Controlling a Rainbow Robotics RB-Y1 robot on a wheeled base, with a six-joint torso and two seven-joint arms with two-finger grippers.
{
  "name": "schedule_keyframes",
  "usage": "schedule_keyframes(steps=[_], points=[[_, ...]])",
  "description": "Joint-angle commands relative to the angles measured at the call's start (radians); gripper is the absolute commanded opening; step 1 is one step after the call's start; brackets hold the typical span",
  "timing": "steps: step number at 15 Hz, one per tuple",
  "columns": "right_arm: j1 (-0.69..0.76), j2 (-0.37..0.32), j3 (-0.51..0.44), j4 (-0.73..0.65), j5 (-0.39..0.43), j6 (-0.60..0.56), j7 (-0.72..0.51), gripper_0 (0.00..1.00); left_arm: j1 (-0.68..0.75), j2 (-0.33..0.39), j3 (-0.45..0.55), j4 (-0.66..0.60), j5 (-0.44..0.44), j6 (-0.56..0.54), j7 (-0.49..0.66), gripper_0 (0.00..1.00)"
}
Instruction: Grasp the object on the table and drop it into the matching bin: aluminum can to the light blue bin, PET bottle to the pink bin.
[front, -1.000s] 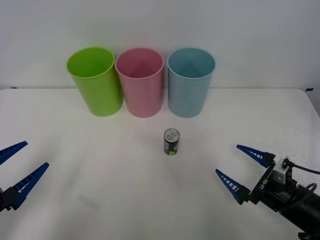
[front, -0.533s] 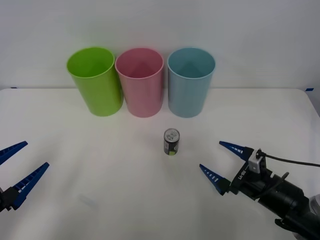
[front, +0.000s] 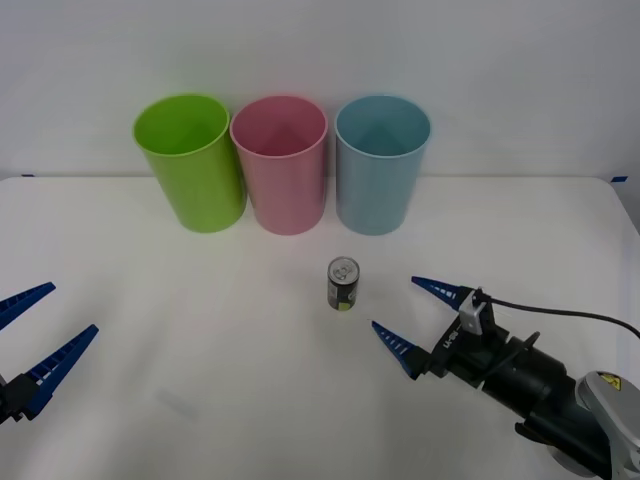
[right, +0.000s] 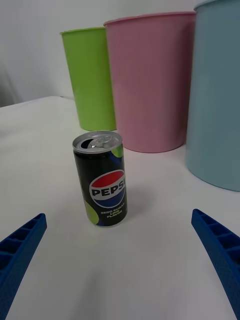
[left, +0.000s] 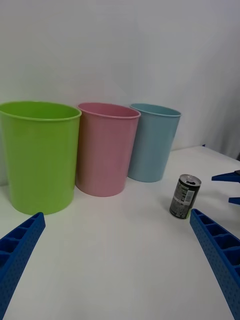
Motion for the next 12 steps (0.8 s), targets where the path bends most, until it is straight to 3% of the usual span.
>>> schedule_keyframes(steps=[1, 6, 12], points=[[-0.022, 0.016, 0.039, 0.006, 0.001, 0.05, 0.009, 1.0, 0.0, 0.0, 0.0, 0.0, 0.0, 0.0, 0.0, 1.0], [-0.064, 0.026, 0.111, 0.019, 0.001, 0.132, 0.014, 1.0, 0.0, 0.0, 0.0, 0.0, 0.0, 0.0, 0.0, 1.0], [-0.171, 0.081, 0.111, 0.157, 0.035, 0.139, 0.029, 1.0, 0.0, 0.0, 0.0, 0.0, 0.0, 0.0, 0.0, 1.0]])
